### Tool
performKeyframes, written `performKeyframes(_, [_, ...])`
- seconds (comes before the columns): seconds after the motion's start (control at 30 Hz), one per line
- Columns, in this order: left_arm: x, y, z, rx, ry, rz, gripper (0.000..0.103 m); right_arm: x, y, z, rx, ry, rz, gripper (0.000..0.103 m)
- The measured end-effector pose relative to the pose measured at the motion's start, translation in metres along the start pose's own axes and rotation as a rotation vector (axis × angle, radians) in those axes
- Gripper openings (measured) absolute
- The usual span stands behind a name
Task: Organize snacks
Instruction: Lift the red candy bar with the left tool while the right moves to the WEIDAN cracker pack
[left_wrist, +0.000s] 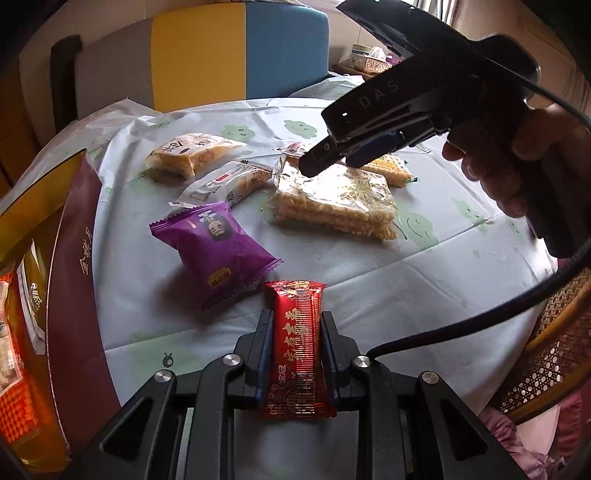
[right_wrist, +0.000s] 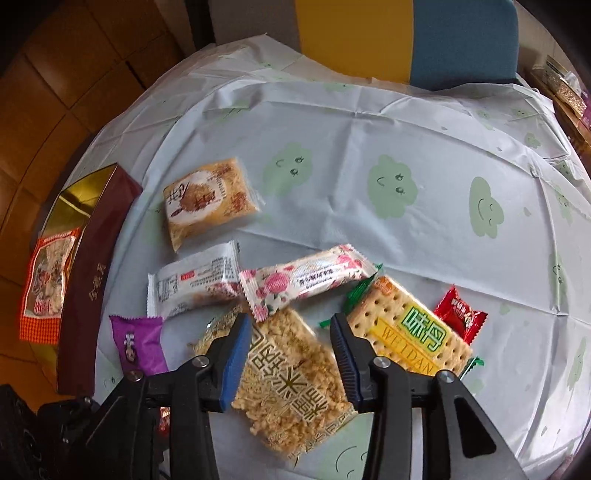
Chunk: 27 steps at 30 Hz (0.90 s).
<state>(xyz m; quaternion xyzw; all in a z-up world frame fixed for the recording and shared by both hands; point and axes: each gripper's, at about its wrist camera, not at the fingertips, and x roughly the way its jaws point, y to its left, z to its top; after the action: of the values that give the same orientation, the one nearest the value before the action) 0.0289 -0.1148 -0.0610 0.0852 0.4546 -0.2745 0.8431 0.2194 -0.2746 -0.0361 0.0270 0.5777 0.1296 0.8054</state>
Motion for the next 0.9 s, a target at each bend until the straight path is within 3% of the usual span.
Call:
performKeyframes(0.07, [0.000, 0.000, 0.000, 0.000, -0.001, 0.000, 0.026, 0.002, 0.001, -0.008, -0.013, 0.017, 0.020, 0.067])
performKeyframes(0.27, [-0.001, 0.000, 0.000, -0.006, -0.002, -0.007, 0.026, 0.000, 0.009, -0.026, -0.055, 0.070, 0.087, 0.067])
performKeyframes(0.5, [-0.001, 0.001, -0.001, -0.012, -0.005, -0.010, 0.026, -0.025, -0.014, -0.023, -0.073, -0.025, -0.085, 0.067])
performKeyframes(0.7, [0.000, 0.001, -0.001, -0.019, -0.003, -0.010, 0.026, -0.009, -0.038, -0.018, -0.195, 0.066, -0.234, 0.067])
performKeyframes(0.9, [0.000, 0.001, 0.000, -0.026, 0.002, -0.009, 0.026, 0.017, -0.049, -0.002, -0.279, 0.124, -0.279, 0.068])
